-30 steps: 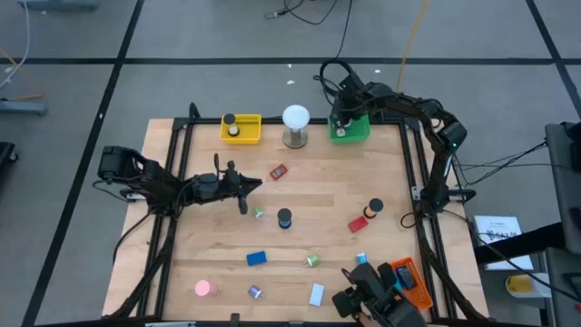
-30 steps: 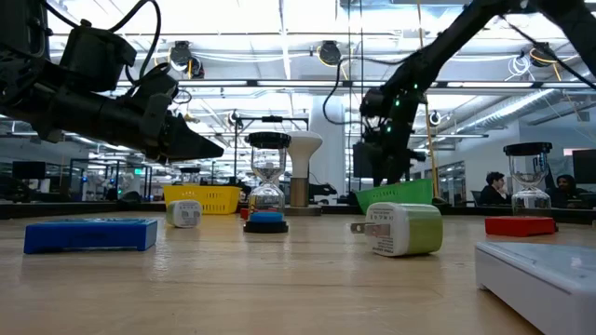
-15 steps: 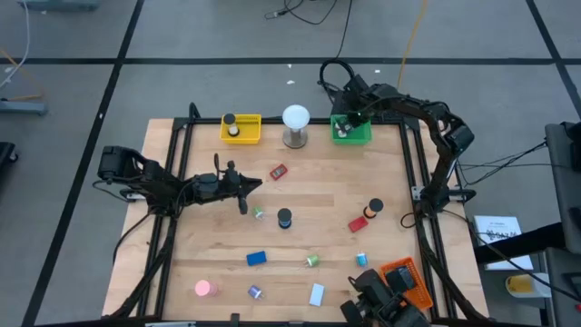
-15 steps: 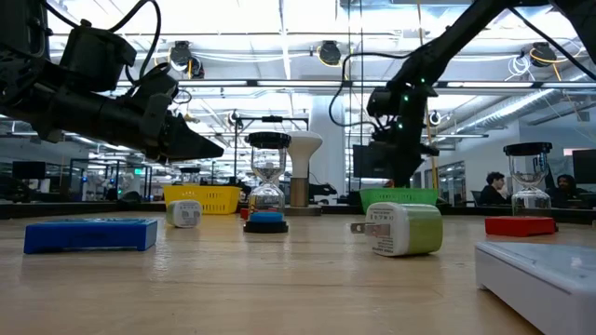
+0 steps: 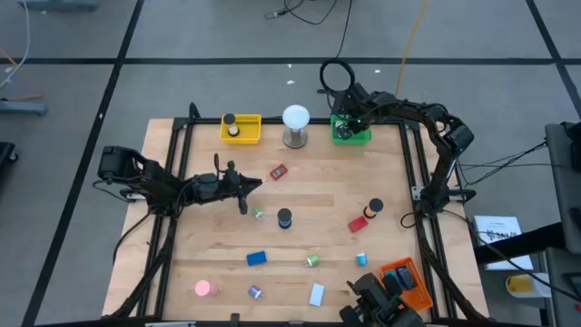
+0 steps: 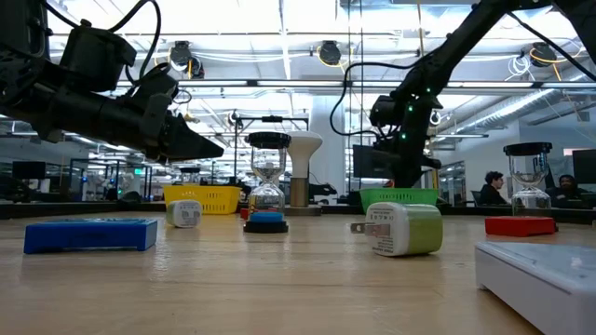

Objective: Pick & Place Office items
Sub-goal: Put the top purple charger adapter into the green bin

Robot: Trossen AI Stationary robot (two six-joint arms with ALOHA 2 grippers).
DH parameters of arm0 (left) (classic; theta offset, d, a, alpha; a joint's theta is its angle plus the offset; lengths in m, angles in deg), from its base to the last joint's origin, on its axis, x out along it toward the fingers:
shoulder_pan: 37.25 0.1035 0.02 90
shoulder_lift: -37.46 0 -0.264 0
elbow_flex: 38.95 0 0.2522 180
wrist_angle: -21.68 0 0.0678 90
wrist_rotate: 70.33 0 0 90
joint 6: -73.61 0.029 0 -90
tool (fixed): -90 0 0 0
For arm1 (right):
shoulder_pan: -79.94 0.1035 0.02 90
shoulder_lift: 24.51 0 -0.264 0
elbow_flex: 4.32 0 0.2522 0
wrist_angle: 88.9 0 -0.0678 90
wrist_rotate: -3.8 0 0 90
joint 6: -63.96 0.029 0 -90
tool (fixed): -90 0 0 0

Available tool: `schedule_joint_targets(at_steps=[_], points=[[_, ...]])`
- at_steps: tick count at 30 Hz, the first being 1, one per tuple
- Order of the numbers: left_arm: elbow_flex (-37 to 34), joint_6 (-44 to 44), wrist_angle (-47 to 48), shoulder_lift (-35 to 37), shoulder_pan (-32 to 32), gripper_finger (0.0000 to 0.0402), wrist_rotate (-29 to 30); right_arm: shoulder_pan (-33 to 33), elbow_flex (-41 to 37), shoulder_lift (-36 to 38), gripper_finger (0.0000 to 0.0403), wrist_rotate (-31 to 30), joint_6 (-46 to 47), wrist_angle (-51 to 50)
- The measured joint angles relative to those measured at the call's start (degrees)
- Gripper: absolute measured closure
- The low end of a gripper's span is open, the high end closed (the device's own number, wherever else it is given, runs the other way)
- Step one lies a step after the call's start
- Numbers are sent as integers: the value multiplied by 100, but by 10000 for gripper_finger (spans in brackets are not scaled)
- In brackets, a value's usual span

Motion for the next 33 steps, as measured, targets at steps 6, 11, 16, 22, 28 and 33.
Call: schedule_joint_targets(at_steps=[6,11,16,22,28,33], points=[[0,0,-2,0,0,364,-1,0,0,0,392,3,0,108],[0,0,0,0,0,364,-1,46,0,0,392,3,0,228],[0,0,-1,0,2,364,1,66,0,163,392,9,-22,102],[0,0,-1,0,1,364,-2,87,0,176,392,372,-2,-237],[0,0,0,0,0,364,-1,237,-1,62,392,454,-21,-84],[0,0,-1,0,1,364,1,328,4,61,392,557,-7,22]])
